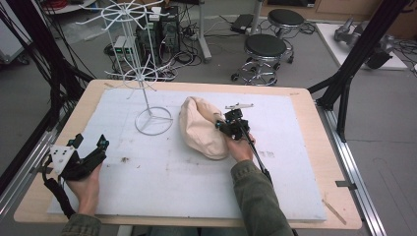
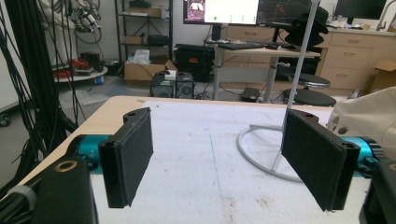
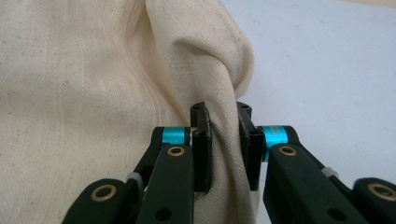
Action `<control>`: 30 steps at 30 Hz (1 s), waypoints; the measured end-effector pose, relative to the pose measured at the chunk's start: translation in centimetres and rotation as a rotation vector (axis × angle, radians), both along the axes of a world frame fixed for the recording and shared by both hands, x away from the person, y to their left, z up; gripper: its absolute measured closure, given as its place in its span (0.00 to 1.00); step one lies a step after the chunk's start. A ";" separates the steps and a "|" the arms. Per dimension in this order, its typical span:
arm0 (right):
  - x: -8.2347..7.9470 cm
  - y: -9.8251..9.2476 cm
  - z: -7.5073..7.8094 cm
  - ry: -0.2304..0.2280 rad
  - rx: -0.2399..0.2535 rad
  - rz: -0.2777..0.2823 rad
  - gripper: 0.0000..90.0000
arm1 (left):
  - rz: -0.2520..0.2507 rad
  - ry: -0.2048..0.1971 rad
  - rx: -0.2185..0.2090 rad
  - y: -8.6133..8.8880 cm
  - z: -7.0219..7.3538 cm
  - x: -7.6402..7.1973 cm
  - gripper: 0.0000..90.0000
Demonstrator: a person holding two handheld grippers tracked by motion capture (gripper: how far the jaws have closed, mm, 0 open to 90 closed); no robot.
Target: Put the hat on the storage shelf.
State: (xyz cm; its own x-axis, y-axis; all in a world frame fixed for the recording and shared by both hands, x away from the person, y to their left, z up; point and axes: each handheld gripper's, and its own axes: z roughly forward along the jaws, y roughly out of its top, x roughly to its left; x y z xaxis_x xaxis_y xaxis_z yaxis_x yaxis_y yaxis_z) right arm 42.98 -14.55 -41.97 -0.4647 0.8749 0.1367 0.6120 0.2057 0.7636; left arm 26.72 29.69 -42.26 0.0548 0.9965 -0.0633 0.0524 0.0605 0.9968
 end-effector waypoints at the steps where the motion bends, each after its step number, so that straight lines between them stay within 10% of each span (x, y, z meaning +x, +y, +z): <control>1: 0.0 0.0 0.0 0.000 0.000 0.000 0.89 | -0.001 0.000 -0.001 0.0 0.0 0.0 0.28; 8: -0.5 -0.6 1.0 -0.028 0.042 -0.003 0.88 | -0.010 0.003 0.005 -0.3 0.0 0.1 0.28; 19: -2.5 -2.3 5.0 -0.249 0.206 -0.080 0.87 | -0.024 0.002 0.007 -0.7 -0.1 0.2 0.28; 30: -3.4 -3.4 7.3 -0.362 0.301 -0.083 0.87 | -0.023 0.004 0.002 -0.8 -0.2 0.3 0.28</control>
State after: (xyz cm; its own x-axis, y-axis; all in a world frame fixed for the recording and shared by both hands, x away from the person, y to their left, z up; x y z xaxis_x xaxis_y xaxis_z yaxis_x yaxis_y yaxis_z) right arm 39.61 -17.91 -34.64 -0.4592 0.8575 0.2319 0.3011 -0.0954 0.9488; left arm 26.98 28.93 -42.48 0.0779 0.9950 -0.0620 0.0579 0.0575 0.9967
